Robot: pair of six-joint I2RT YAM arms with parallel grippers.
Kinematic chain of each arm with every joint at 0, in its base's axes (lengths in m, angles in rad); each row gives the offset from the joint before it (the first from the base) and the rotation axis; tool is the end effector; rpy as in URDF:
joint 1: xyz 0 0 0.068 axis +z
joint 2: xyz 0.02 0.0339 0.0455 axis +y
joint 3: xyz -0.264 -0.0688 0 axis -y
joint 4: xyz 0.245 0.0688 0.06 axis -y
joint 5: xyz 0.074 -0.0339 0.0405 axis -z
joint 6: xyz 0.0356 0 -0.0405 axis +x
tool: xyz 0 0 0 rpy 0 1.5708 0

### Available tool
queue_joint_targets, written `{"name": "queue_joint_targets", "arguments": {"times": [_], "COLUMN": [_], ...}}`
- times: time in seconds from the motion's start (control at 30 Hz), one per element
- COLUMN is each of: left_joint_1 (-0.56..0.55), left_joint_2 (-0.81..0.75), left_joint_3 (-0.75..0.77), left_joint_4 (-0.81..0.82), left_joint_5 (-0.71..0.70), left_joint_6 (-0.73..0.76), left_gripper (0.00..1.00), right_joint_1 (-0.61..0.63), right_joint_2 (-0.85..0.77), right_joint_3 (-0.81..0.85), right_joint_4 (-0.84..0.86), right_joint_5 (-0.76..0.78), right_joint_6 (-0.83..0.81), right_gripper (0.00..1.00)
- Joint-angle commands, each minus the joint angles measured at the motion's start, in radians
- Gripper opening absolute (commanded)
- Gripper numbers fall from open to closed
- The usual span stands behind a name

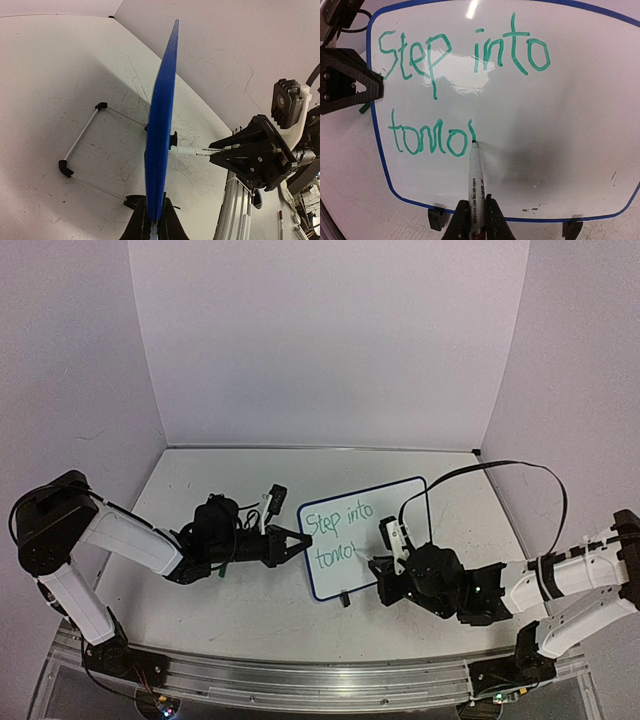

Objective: Write a sentence on the whiteboard

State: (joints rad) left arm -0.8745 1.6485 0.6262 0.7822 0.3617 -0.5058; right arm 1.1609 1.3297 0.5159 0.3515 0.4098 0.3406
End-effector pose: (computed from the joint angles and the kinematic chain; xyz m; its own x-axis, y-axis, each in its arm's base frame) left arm 0.1979 -0.2564 0.1734 -0.5879 -0.0033 -0.8089 0.7467 0.3825 -0.5442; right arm 0.1183 0.2367 0.1854 -0.4011 -0.1542 -0.9030 -0.5996 0.7894 0.1315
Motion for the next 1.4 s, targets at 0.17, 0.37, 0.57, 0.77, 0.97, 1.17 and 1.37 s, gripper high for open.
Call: {"name": "queue_joint_targets", "arguments": {"times": [0.17, 0.37, 0.57, 0.77, 0.97, 1.17, 1.37], "left_joint_1": [-0.004, -0.005, -0.004, -0.004, -0.004, -0.004, -0.004], "left_joint_2": [-0.008, -0.007, -0.013, -0.019, -0.016, -0.014, -0.014], "left_joint_3": [-0.005, -0.004, -0.006, -0.011, -0.008, -0.005, -0.004], "left_joint_4": [-0.047, -0.047, -0.047, -0.047, -0.047, -0.047, -0.047], "left_joint_5": [-0.029, -0.026, -0.028, -0.029, -0.026, -0.025, -0.023], "left_joint_6": [-0.002, -0.003, -0.002, -0.003, -0.003, -0.003, -0.003], "left_gripper": [0.00, 0.00, 0.00, 0.00, 0.00, 0.00, 0.00], "right_joint_1": [0.018, 0.019, 0.019, 0.018, 0.016, 0.009, 0.002], "right_joint_2": [-0.010, -0.008, 0.004, 0.012, 0.010, 0.012, 0.019], "right_joint_3": [0.000, 0.006, 0.019, 0.032, 0.040, 0.047, 0.054], "right_joint_4": [-0.062, -0.056, -0.011, 0.011, 0.020, 0.023, 0.024], "right_joint_5": [0.006, 0.022, 0.050, 0.077, 0.084, 0.086, 0.095], "right_joint_6": [0.053, 0.052, 0.020, -0.001, -0.014, -0.026, -0.030], "right_gripper": [0.00, 0.00, 0.00, 0.00, 0.00, 0.00, 0.00]}}
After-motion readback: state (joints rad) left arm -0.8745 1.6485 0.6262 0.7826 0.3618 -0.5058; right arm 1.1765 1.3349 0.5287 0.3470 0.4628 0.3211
